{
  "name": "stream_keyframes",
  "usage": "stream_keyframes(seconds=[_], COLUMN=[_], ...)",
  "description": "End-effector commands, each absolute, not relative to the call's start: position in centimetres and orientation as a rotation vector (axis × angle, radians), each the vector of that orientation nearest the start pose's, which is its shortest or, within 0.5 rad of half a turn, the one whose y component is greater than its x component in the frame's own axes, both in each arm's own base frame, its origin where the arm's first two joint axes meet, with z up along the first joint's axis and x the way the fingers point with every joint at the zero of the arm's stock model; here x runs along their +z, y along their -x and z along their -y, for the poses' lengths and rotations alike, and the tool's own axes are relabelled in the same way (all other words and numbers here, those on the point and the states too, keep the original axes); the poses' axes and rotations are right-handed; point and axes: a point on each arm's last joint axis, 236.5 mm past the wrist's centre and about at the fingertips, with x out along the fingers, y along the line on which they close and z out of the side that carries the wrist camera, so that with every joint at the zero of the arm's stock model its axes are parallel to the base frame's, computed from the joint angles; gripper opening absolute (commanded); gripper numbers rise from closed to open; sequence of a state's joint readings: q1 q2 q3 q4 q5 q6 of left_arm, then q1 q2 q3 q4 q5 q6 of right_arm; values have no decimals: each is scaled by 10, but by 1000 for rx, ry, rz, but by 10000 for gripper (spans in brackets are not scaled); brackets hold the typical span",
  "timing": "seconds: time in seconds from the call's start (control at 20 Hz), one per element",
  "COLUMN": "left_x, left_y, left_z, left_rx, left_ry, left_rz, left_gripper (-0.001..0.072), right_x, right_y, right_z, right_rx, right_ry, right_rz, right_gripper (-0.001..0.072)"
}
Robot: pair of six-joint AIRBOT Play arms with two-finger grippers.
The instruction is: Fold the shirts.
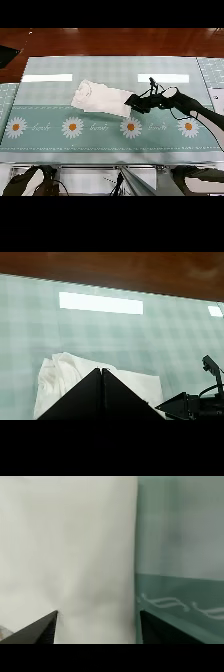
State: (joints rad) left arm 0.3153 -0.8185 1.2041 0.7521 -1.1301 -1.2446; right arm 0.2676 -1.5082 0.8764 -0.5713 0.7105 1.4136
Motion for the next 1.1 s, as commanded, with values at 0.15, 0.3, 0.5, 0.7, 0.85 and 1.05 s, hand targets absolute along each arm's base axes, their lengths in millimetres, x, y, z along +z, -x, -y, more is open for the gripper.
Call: stream_keyframes(seconds=[0.15, 0.3, 0.5, 0.7, 0.85, 1.05], left_x=[260, 251, 225, 197, 183, 181], left_y=[-357, -363, -383, -404, -408, -407], left_z=[48, 46, 55, 83, 111, 132], left_rx=[-369, -368, -392, -448, -518, -574], left_ry=[392, 405, 433, 445, 397, 342], left_rz=[-540, -564, -631, -695, -724, -716], left_gripper=[26, 27, 26, 27, 27, 27], right_x=[-86, -29, 81, 147, 151, 151], right_y=[-367, -385, -408, -367, -294, -180], right_z=[-248, -221, -120, 4, 90, 181], right_rx=[417, 504, 329, 25, -281, -745], right_ry=[-772, -633, -596, -595, -563, -528], right_rz=[-1326, -1231, -1067, -983, -1035, -1134], right_gripper=[20, 20, 20, 20, 20, 18])
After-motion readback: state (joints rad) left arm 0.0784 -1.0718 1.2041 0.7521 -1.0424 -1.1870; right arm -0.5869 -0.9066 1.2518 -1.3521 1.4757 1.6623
